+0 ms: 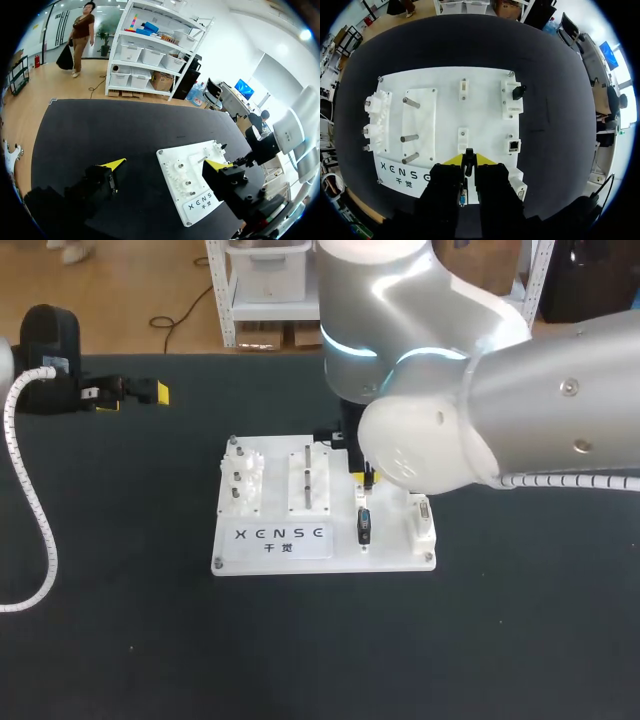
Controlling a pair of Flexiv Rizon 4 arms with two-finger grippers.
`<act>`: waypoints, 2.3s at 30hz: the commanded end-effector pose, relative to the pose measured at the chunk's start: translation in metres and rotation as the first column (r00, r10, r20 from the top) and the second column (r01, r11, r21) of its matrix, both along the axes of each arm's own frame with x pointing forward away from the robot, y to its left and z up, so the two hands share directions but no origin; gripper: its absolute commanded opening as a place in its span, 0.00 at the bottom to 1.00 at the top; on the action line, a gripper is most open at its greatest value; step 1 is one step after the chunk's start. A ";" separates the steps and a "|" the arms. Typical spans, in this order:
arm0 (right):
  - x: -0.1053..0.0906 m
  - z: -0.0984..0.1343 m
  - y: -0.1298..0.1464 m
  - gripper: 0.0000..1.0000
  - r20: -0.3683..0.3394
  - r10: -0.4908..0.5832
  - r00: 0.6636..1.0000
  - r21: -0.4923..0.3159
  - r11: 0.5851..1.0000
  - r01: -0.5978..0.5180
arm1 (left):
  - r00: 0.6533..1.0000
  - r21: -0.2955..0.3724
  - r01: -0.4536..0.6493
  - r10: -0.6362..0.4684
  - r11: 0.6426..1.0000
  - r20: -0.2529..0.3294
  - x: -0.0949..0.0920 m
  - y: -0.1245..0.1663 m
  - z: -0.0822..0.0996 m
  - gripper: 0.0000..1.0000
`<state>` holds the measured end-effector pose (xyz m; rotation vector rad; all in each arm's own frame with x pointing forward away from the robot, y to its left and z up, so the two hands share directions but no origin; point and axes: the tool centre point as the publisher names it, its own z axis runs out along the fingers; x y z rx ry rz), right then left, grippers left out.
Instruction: Insert the USB connector, Ethernet cable, and multi-pin plug into their matching sockets one by one.
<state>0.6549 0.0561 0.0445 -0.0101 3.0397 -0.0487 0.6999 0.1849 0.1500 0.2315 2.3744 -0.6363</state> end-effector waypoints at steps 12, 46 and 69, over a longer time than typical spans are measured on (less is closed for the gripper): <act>-0.019 0.021 -0.046 0.00 0.051 -0.084 0.995 0.000 0.996 0.084 | 1.000 0.000 0.000 0.000 1.000 0.000 0.000 0.000 0.000 1.00; -0.006 -0.001 -0.073 0.00 0.025 -0.167 0.986 -0.016 0.986 0.168 | 1.000 0.000 0.000 0.000 1.000 0.000 0.000 0.000 0.000 1.00; 0.006 -0.005 -0.068 0.00 0.024 -0.159 0.987 -0.013 0.987 0.160 | 1.000 0.000 0.000 0.000 1.000 0.000 0.000 0.000 0.000 1.00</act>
